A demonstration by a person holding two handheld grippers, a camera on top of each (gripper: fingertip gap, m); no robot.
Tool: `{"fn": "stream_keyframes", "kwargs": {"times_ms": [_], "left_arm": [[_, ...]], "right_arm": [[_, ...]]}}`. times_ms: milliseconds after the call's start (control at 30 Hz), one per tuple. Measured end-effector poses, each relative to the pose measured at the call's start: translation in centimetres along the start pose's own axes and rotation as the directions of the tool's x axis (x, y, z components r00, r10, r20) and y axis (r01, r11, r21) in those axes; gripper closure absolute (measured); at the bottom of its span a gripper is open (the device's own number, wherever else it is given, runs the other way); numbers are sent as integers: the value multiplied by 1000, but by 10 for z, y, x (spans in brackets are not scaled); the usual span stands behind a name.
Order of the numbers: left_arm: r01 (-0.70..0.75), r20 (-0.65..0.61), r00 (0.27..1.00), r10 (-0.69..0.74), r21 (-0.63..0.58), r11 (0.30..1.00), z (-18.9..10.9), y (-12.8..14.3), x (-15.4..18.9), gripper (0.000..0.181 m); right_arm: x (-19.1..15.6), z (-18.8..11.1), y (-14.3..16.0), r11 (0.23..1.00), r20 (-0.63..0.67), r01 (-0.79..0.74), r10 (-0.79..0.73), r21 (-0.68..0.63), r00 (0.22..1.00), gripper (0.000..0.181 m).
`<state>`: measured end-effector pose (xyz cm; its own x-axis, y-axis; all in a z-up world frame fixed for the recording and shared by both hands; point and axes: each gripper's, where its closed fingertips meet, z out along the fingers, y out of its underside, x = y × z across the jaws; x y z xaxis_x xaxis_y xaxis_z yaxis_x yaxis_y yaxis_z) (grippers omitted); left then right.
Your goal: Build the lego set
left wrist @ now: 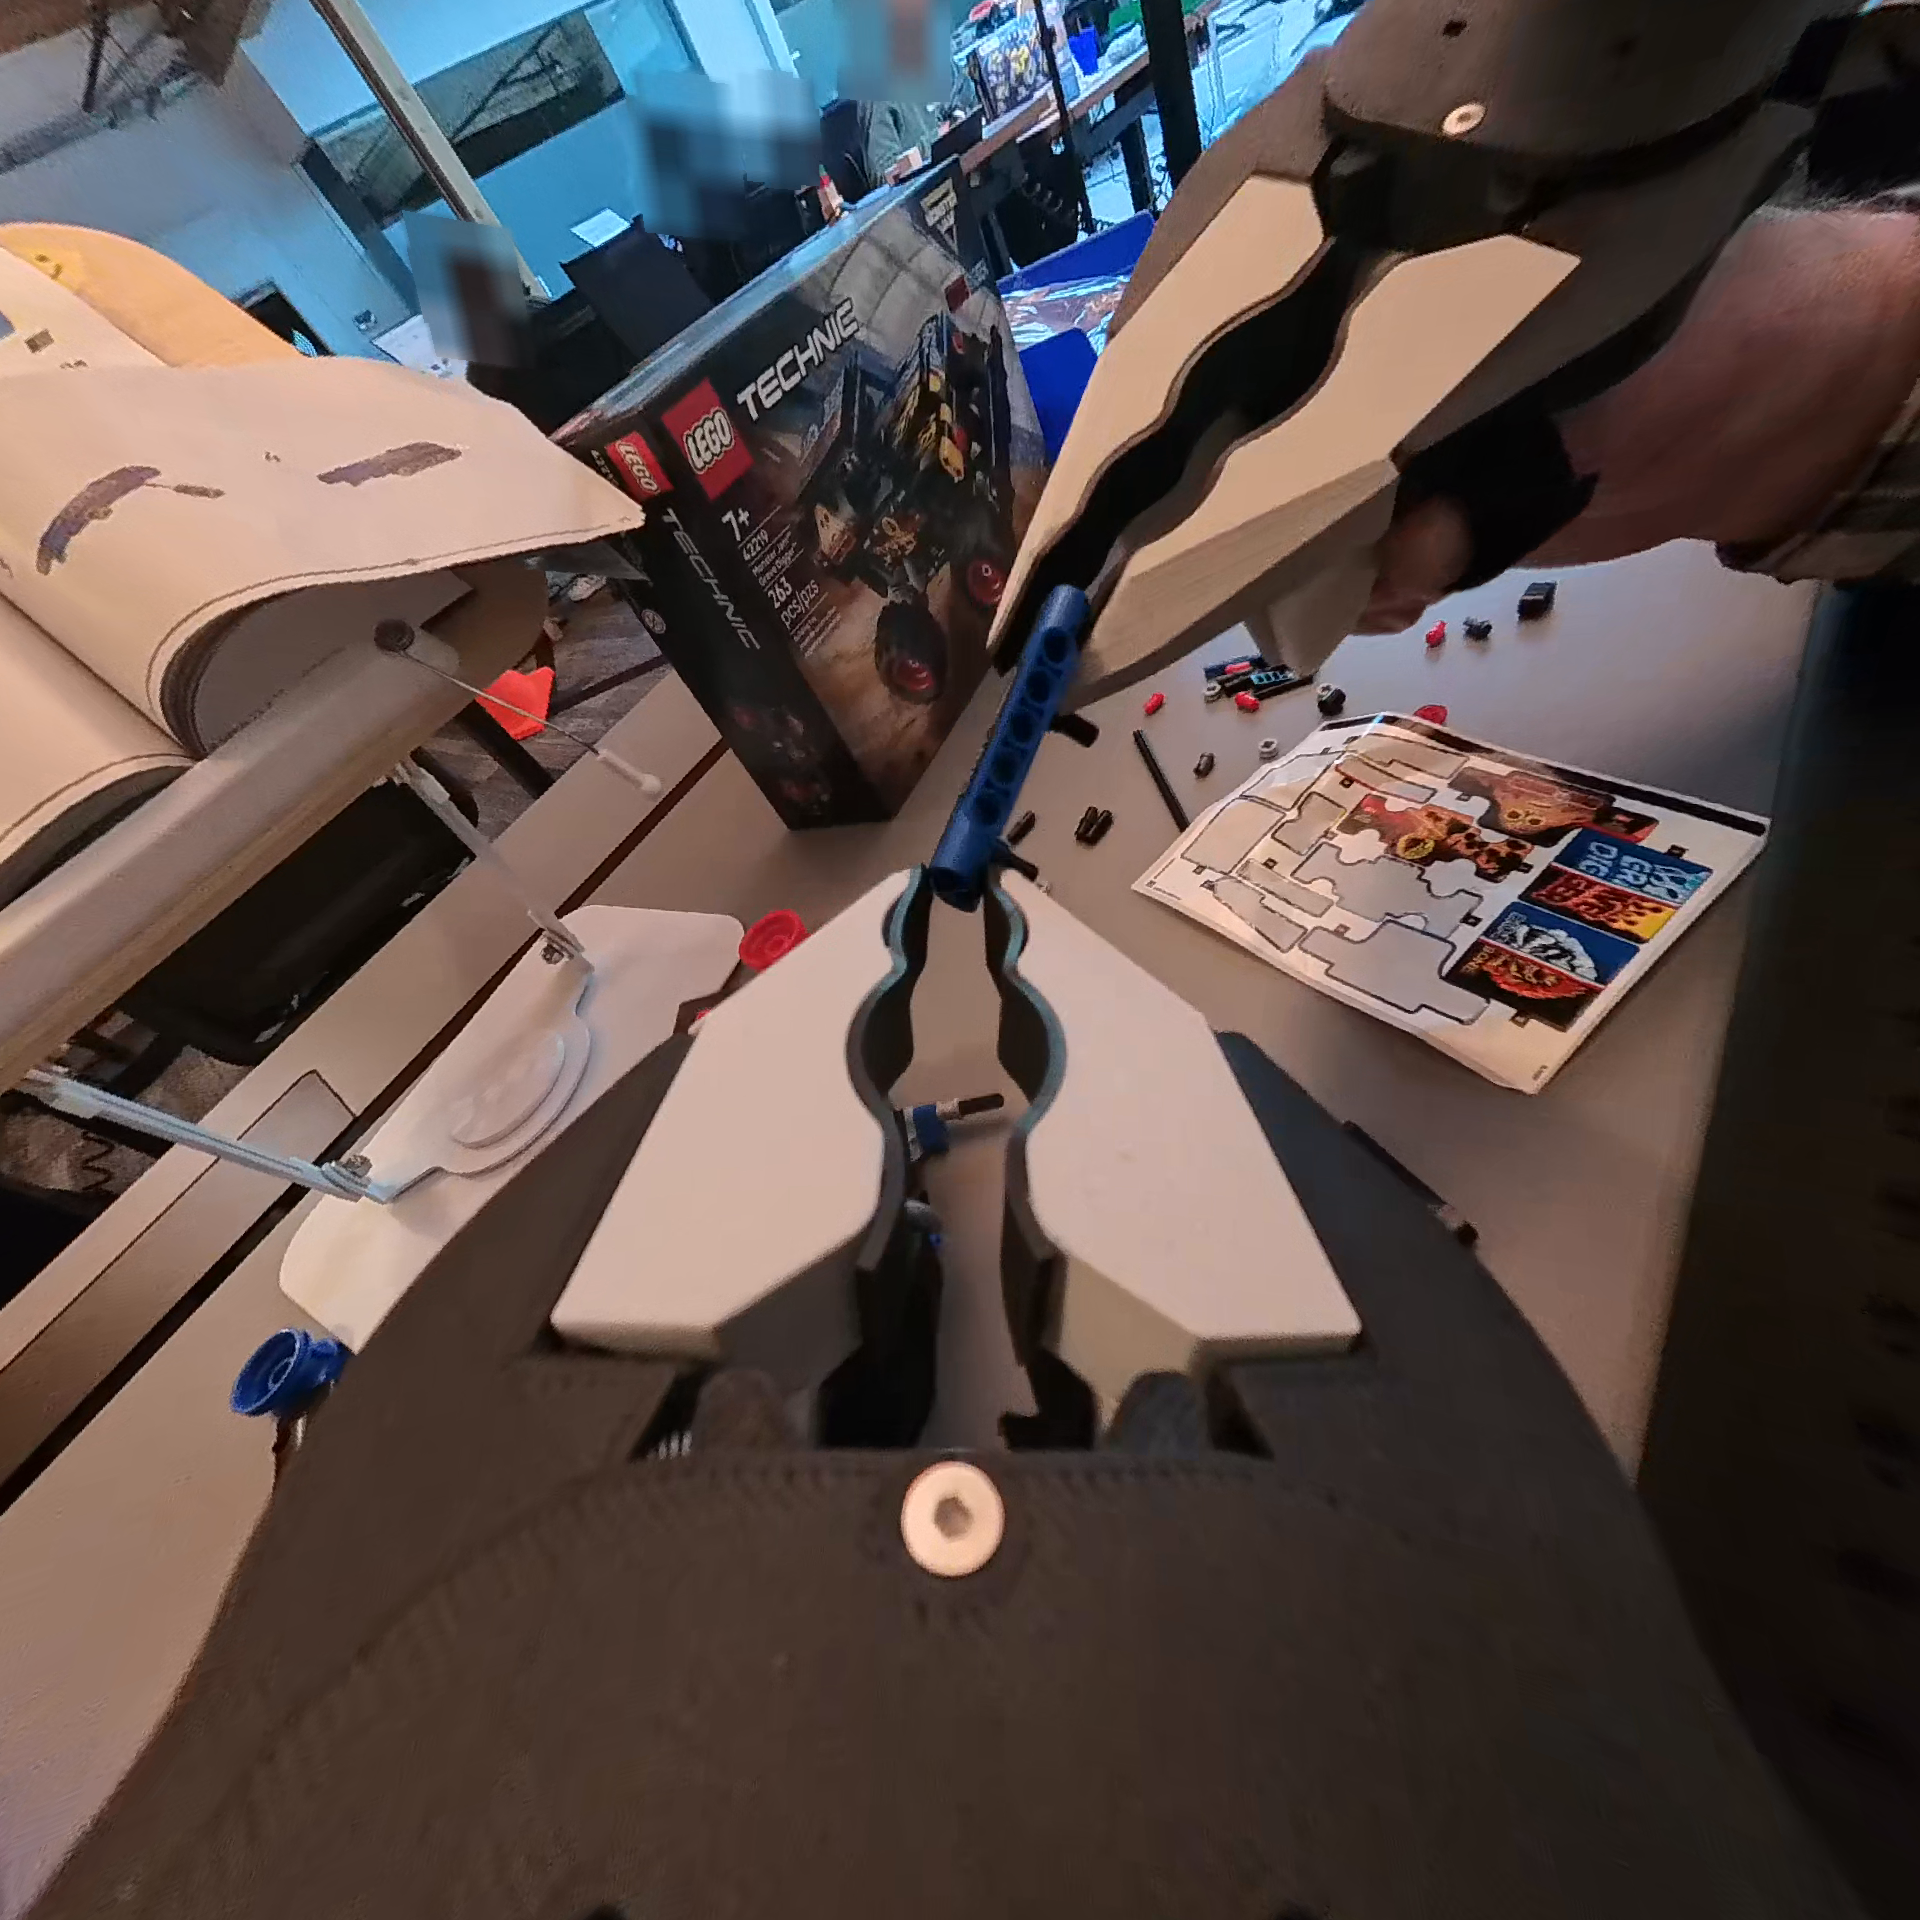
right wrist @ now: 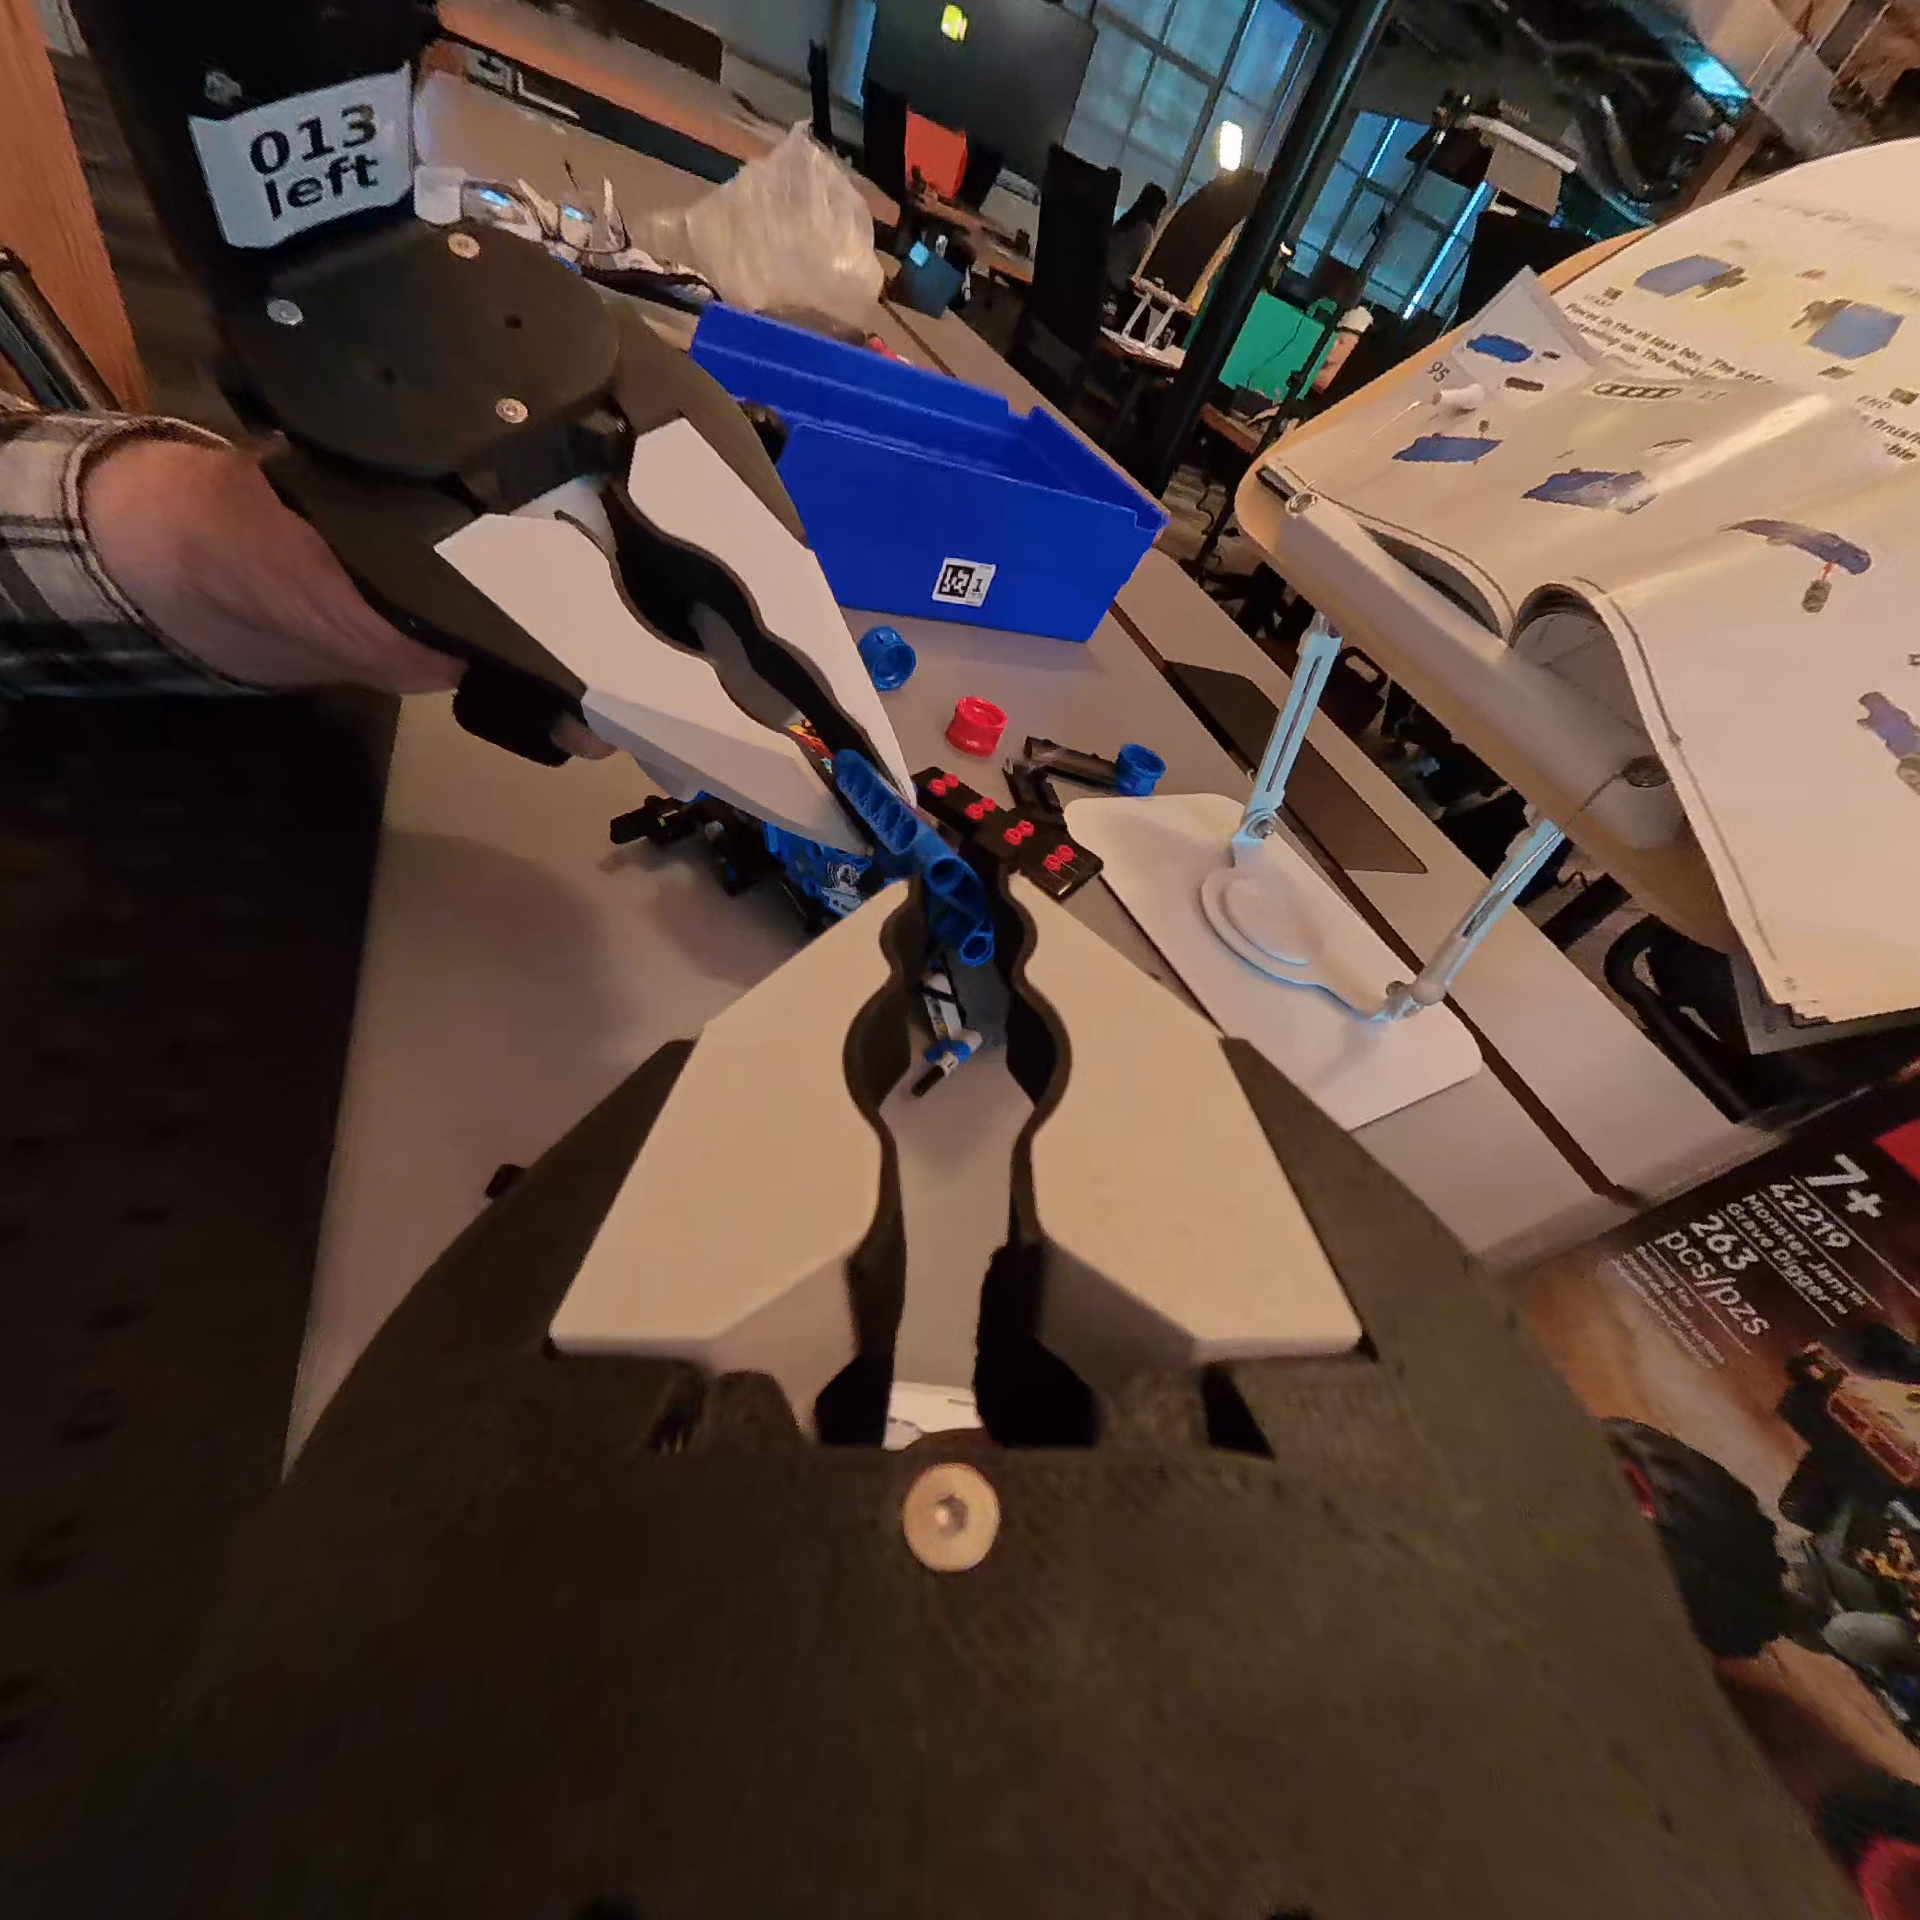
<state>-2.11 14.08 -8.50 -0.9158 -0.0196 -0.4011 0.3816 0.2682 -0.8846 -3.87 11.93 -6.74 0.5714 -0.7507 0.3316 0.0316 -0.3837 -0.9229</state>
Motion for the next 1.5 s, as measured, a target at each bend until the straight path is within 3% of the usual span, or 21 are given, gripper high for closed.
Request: {"fn": "stream_keyframes", "kwargs": {"times_ms": [367, 600, 867, 967, 1100, 1500], "left_arm": [[133, -42, 991, -128, 126, 983, -8, -18, -6, 165], [230, -156, 967, -202, 195, 953, -11, -30, 4, 168], [184, -119, 979, -166, 151, 971, -7, -22, 3, 176], [150, -104, 985, -138, 127, 980, -4, -18, 5, 177], [131, -105, 987, -119, 111, 985, -3, -16, 8, 176], [180, -141, 978, -155, 192, 965, -8, -30, 10, 181]], "right_arm": [[0, -14, -28, 941, 171, -273, 241, 198, 955, 176], [-6, -16, -35, 910, 247, -338, 279, 239, 928, 176], [-4, -12, -29, 928, 209, -306, 264, 210, 942, 176], [-1, -14, -28, 953, 142, -225, 199, 204, 970, 168], [-5, -10, -19, 985, 83, -100, 89, 137, 993, 173], [-13, -11, -22, 962, 197, -213, 179, 169, 964, 176]]}}
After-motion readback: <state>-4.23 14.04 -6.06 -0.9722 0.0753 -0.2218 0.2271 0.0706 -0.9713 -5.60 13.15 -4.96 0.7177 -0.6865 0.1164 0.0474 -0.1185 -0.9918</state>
